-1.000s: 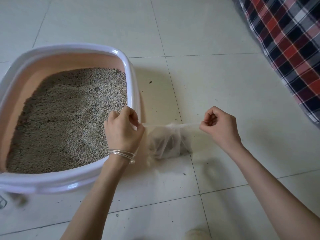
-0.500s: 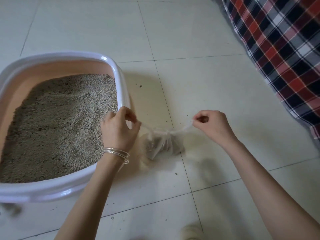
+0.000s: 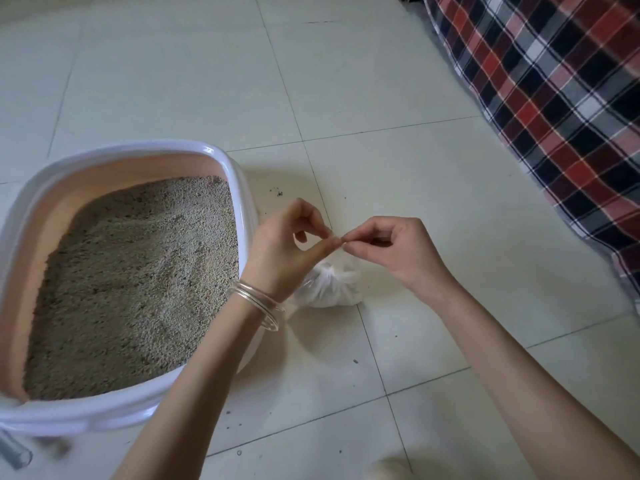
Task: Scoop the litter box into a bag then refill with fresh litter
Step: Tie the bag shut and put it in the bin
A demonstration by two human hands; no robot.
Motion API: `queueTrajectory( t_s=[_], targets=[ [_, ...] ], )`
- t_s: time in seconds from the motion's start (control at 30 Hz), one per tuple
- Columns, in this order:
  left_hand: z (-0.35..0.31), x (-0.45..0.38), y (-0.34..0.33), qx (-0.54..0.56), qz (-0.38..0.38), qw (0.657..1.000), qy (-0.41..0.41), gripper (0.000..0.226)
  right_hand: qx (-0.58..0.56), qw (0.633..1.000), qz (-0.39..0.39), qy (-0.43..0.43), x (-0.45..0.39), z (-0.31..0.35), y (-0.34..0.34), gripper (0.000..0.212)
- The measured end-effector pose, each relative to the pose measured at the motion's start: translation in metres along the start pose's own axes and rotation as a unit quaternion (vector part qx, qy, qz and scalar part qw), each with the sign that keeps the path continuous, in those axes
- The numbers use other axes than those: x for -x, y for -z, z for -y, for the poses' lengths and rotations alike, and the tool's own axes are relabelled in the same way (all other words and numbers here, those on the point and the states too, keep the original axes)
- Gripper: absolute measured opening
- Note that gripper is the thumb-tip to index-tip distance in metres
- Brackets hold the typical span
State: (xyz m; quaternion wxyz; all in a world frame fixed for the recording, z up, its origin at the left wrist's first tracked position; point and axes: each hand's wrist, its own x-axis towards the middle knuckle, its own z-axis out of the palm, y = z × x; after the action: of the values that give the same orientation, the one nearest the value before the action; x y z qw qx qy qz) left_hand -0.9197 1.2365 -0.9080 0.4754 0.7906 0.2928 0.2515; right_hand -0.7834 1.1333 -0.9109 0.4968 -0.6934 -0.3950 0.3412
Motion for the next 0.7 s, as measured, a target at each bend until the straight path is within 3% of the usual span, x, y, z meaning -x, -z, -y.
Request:
queueTrajectory(
  t_s=[0.27, 0.47, 0.7],
  targets=[
    [-0.102, -0.018, 0.060, -0.014, 0.017, 0.999, 0.034, 0.024, -0.061, 0.997, 0.012, -0.039, -0.001, 0.112, 0.018, 0.014],
    [-0.228, -0.035, 0.129, -0.020, 0.035, 0.998, 0.057, 0.025, -0.035, 0.998, 0.008, -0.046, 0.008, 0.252, 0.048, 0.009],
    [-0.374, -0.057, 0.208, -0.038, 0.110, 0.989, 0.089, 0.023, -0.001, 0.999, 0.005, -0.044, 0.027, 0.417, 0.092, 0.008]
  ],
)
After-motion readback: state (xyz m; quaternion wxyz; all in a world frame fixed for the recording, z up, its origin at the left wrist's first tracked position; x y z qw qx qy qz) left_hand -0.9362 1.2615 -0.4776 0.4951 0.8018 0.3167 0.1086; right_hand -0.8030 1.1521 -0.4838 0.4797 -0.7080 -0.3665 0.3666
